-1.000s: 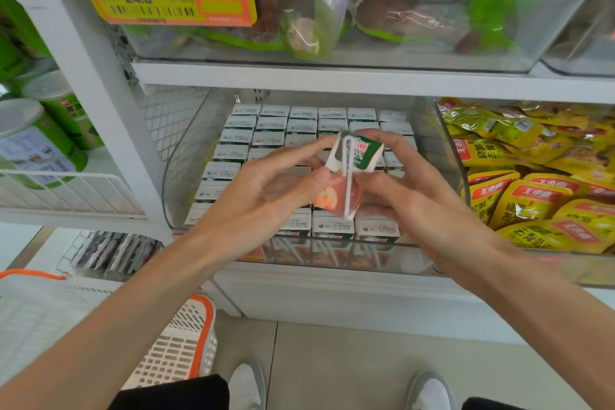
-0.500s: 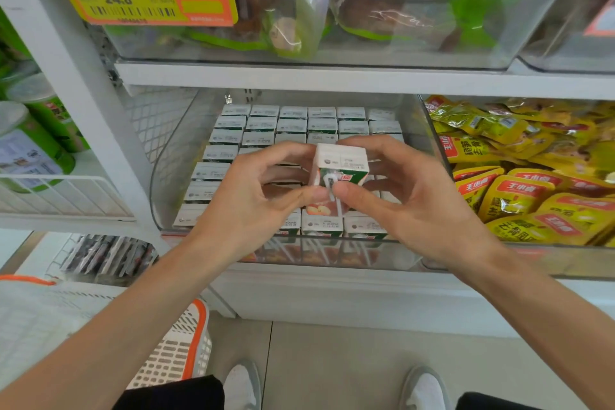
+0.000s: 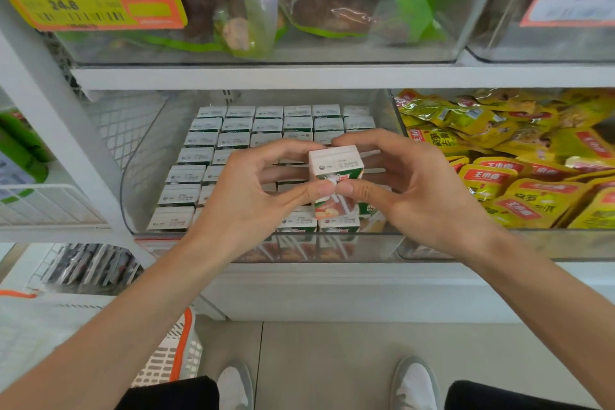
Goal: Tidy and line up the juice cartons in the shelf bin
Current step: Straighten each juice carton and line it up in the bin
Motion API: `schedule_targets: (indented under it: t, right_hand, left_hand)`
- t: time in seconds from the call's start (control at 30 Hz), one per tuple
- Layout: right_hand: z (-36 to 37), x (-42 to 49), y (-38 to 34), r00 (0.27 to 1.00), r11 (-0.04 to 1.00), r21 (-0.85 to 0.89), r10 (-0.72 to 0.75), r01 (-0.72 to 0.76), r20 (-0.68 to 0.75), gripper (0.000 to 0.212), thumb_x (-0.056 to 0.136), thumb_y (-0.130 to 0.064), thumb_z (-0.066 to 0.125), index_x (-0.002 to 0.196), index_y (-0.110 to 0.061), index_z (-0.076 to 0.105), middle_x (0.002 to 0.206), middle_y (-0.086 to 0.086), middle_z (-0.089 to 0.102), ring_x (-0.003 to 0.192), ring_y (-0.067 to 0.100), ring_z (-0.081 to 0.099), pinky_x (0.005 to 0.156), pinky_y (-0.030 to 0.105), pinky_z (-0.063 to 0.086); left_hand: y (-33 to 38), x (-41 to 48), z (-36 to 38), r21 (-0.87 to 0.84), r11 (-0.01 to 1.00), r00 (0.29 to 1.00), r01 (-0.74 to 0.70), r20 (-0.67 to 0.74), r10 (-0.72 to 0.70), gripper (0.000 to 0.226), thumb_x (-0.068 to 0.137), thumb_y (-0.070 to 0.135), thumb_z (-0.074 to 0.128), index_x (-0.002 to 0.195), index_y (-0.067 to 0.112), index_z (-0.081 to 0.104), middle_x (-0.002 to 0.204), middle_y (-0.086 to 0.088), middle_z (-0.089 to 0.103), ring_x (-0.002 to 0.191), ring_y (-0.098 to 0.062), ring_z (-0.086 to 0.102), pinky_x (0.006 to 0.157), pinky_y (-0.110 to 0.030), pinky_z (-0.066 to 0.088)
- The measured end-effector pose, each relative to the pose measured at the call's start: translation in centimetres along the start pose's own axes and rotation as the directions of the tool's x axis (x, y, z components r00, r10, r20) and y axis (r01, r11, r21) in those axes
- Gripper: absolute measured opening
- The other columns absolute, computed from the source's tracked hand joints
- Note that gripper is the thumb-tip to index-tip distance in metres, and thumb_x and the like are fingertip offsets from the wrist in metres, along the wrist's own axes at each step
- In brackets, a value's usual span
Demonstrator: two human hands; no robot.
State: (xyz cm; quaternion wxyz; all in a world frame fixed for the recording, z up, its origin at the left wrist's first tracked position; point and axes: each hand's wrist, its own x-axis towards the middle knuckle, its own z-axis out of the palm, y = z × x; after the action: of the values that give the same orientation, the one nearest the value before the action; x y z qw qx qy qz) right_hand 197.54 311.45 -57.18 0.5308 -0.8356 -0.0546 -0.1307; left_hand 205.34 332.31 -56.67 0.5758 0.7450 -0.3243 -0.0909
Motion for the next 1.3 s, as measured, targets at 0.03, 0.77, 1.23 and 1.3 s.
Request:
schedule_targets:
  t: [0.03,0.77,1.23,1.3]
  right_hand:
    - [-0.2,0.0,0.1,1.0,1.0,-0.005,0.005,-0.005,0.002,0.044,0.09,-0.021,0.081,0.132,-0.021,0.067,0.119,-0.008,0.077,0.115,0.014,0.073,0.1,0.041,0.06]
    - [-3.3,-1.1,-3.7,0.979,0.692,-0.711,0.032,0.123,0.201,0.042,0.091,-0.035,0.073,0.13,-0.03,0.057,0.114,-0.01,0.061,0.099,0.016,0.06,0.084,0.036,0.051]
    - [-2.5,-0.9,-2.2,0.956,0.595,-0.778,0.059,0.199,0.289,0.039,0.09,-0.036,0.081,0.126,-0.028,0.071,0.12,-0.007,0.062,0.108,0.021,0.064,0.085,0.033,0.049]
    - [-2.5,-0.8,-2.1,0.952,0.592,-0.782,0.076,0.196,0.296,0.041,0.089,-0.038,0.082,0.128,-0.03,0.071,0.121,-0.007,0.064,0.109,0.022,0.065,0.087,0.037,0.052]
  left_hand:
    - [0.0,0.0,0.3,-0.016,1.0,1.0,0.007,0.0,-0.007,0.044,0.071,0.04,0.082,0.113,0.03,0.075,0.109,0.02,0.078,0.102,0.001,0.074,0.085,-0.012,0.056]
    - [-1.2,0.3,0.9,0.108,0.989,0.983,0.104,0.143,-0.119,0.031,0.085,0.019,0.083,0.113,0.027,0.073,0.109,0.009,0.076,0.104,-0.006,0.074,0.1,-0.032,0.059]
    - [-1.6,0.1,0.5,0.149,0.985,0.985,0.085,0.133,-0.105,0.028,0.087,0.025,0.082,0.111,0.036,0.074,0.108,0.019,0.076,0.104,-0.001,0.073,0.102,-0.033,0.055]
    - [-1.7,0.1,0.4,0.142,0.986,0.985,0.091,0.136,-0.111,0.028,0.087,0.023,0.082,0.111,0.035,0.074,0.107,0.018,0.076,0.103,-0.001,0.073,0.101,-0.033,0.056]
